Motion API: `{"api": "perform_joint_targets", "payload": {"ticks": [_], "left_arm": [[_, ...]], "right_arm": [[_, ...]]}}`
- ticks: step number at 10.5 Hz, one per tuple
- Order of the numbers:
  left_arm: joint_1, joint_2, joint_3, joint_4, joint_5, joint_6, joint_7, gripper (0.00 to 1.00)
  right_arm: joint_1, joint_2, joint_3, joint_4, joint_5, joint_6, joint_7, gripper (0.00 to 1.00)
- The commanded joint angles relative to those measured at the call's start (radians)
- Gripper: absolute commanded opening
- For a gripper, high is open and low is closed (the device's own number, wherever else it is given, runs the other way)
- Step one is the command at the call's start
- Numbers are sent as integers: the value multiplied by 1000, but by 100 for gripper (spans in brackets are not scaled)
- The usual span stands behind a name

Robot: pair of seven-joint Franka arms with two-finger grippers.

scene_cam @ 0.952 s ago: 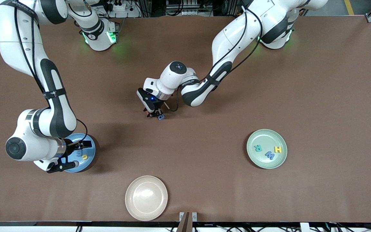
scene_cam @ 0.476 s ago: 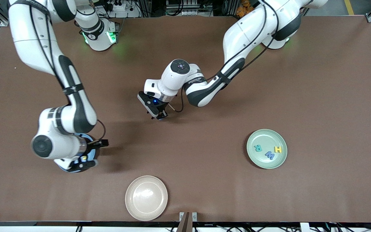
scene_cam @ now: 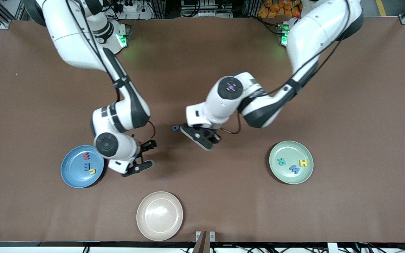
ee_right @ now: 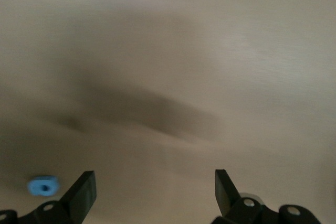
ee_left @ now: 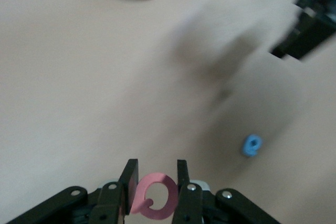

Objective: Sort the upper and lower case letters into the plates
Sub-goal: 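Carry the red q to the green plate while the right gripper lifts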

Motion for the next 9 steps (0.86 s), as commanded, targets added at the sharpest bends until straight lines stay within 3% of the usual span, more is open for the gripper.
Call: {"api": "perform_joint_targets", "payload": {"ticks": [1, 3, 6, 9], "left_arm": [[211, -39, -103, -51, -24, -167, 16, 0], [316, -63, -137, -49, -9, -316, 19, 0], [416, -87, -133, -52, -9, -385, 21, 0], [421, -65, -43, -54, 31, -384, 24, 0]], "right_arm": [[117, -28, -6, -61, -14, 64, 47, 100], [183, -54, -6, -133, -14, 153, 55, 100], [252, -79, -6, -219, -14, 234, 77, 100], [274, -104, -6, -347, -14, 358, 75, 100]]}}
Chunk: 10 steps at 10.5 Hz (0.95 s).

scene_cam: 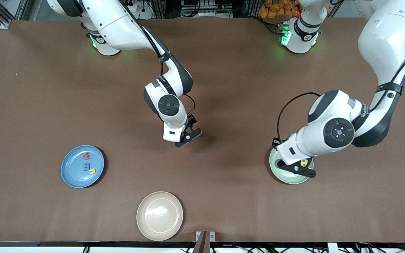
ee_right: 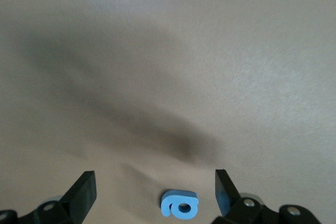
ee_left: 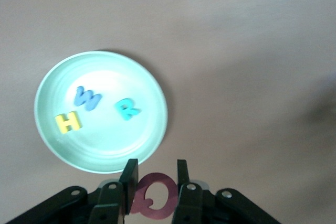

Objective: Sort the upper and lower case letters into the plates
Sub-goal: 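Open the left gripper to drop the red q on the green plate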

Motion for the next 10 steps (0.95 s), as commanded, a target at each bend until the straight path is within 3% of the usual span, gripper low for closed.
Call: {"api": "perform_joint_targets", "payload": {"ticks": [1, 3, 5, 7, 10], "left_arm": [[-4, -2, 69, -26, 49, -2, 12, 0], [-7, 15, 121, -23, 57, 16, 12, 5], [-8, 18, 153, -21, 63, 25, 14, 37], [-9, 9, 166, -17, 64, 25, 12, 100], [-8, -14, 164, -1, 89, 24, 12, 100]], "right_arm": [[17, -76, -5, -145, -14, 72, 13, 100], [15, -92, -7, -175, -14, 74, 13, 100], [3, -93, -7, -181, -15, 76, 7, 100], [2, -90, -8, -186, -15, 80, 13, 100], [-14, -83, -8, -207, -15, 131, 15, 98]]}}
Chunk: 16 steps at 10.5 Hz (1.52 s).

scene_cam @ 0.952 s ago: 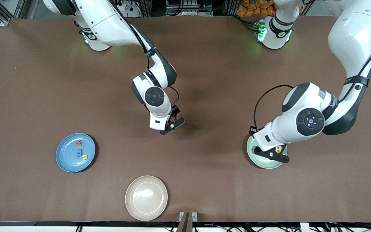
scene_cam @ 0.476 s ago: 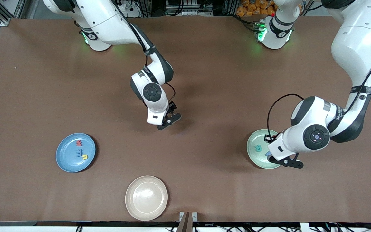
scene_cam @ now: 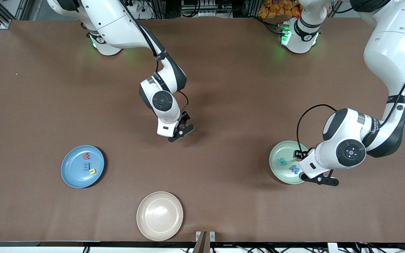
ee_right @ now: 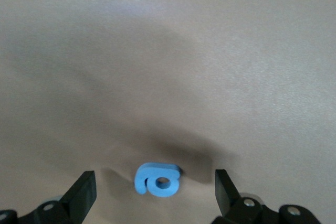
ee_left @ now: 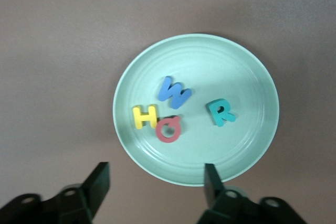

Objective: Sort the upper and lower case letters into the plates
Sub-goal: 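Open the left gripper to drop the red q on the green plate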

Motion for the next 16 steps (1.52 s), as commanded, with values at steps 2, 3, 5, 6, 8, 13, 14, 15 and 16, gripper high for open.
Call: {"api": "perform_joint_targets", "payload": {"ticks": [2, 3, 5, 6, 8, 13, 14, 15, 16], "left_arm": [[10, -67, -6, 11, 23, -2, 14, 100], [11, -120, -1, 11, 22, -2, 14, 100], [17, -213, 5, 9, 5, -8, 17, 100], [33, -245, 4, 8, 6, -21, 17, 100], [44, -305, 2, 8, -33, -64, 20, 100], [110, -409, 13, 5, -177, -81, 124, 100], [104, -428, 48, 3, -204, -81, 141, 100], [84, -457, 94, 1, -243, -81, 152, 100], [51, -480, 156, -3, -283, -84, 175, 100]], "right_arm": [[-18, -32, 8, -55, -14, 39, 17, 0], [-18, -32, 8, -55, -14, 39, 17, 0], [-18, -33, 8, -55, -14, 39, 17, 0], [-18, -39, 8, -55, -14, 36, 18, 0], [-50, -79, 8, -53, -14, 22, 32, 0], [-382, -113, 6, -29, -21, -15, -61, 0], [-470, -109, 6, -17, -44, -15, -98, 0], [-557, -89, 8, 18, -78, -15, -132, 0], [-628, -58, 8, 67, -108, -15, -156, 0]]}}
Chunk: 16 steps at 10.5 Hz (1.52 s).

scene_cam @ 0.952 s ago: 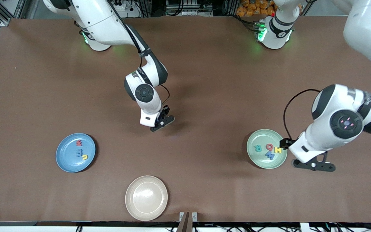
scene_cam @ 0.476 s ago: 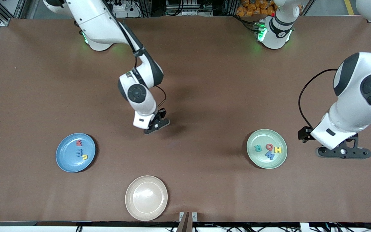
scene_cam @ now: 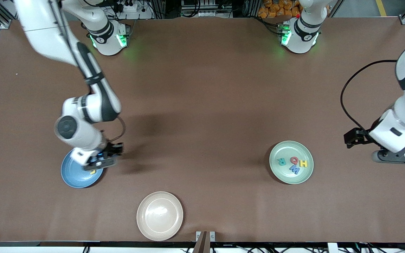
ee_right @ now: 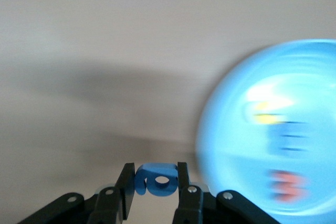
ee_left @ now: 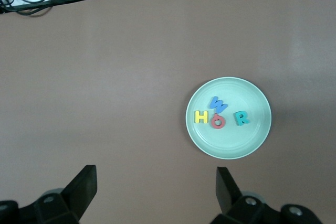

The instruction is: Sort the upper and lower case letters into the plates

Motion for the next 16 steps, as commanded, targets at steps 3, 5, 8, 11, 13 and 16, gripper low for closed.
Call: {"api": "perform_joint_targets", "payload": {"ticks": [3, 5, 8, 11, 13, 16], "left_arm": [[-153, -139, 298, -45, -222, -21, 136, 100], [-219, -174, 388, -55, -245, -54, 182, 100], [-296, -238, 492, -129, -260, -51, 203, 100], [-395, -275, 682, -176, -383, -47, 338, 100], [-394, -298, 684, -197, -383, -44, 338, 100], [-391, -341, 686, -230, -382, -50, 338, 100]], "right_arm": [[-246, 87, 25, 102, -64, 60, -46, 95], [-247, 47, 26, 78, -64, 48, -46, 100], [-226, -80, 33, 25, -64, -13, -52, 100], [-206, -246, 33, -7, -64, -191, -75, 100], [-153, -383, 25, -109, -64, -196, -64, 100], [-120, -484, 23, -107, -67, -314, -38, 100]]}}
